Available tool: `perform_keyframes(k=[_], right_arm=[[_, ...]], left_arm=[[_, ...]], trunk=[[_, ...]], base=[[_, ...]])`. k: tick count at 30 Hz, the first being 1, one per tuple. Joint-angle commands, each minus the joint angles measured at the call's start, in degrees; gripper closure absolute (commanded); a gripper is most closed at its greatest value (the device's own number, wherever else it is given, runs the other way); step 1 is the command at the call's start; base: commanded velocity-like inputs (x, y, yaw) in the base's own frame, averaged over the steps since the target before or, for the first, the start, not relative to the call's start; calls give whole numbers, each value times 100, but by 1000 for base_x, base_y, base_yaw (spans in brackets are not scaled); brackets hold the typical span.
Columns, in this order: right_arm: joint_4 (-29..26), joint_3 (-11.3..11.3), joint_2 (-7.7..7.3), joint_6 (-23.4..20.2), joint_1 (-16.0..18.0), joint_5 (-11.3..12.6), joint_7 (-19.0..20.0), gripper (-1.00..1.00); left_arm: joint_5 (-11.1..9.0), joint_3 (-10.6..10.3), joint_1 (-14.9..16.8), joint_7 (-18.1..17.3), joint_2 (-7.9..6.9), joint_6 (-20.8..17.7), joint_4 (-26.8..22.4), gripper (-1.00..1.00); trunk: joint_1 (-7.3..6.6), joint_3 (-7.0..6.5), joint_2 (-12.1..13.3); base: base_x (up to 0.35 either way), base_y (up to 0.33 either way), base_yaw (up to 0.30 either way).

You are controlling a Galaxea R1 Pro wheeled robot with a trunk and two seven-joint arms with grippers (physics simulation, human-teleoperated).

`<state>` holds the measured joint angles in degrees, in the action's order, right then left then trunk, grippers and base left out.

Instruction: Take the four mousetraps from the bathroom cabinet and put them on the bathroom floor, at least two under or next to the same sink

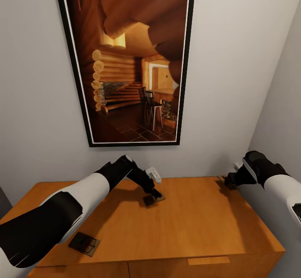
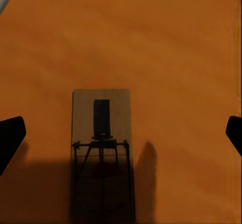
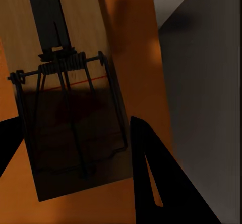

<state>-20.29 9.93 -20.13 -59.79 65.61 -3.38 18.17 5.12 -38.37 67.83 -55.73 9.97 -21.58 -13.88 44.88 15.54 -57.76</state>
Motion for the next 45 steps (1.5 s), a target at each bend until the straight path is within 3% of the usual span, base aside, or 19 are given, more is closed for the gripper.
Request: perform_keyframes(k=[1,7,22,34,41,45], right_arm=[[-8,28,-5,-21,4,-51,20,100],[-10,17,5,-21,4,-299,20,100],[-10,9,25,-21,4,-381,20,100],[-2,2,25,-21,4,-407,-14,100],[19,0,4,-21,4,-409,-40,100],[23,0,9,-21,4,-409,-58,100]], left_arm=[[59,38,2,-57,3,-83,-9,-100],[81,31,2,-139,3,-196,-6,-100],[86,23,2,-96,3,-216,54,-100],[33,22,2,339,3,-219,139,-100],[0,28,2,416,3,-437,191,-100],[-28,39,2,642,3,-501,291,-100]], trunk=[[1,8,-6],[1,8,-6],[1,8,-6],[1,8,-6],[1,8,-6],[1,8,-6]], base=[[0,0,0],[0,0,0],[0,0,0],[0,0,0],[0,0,0],[0,0,0]])
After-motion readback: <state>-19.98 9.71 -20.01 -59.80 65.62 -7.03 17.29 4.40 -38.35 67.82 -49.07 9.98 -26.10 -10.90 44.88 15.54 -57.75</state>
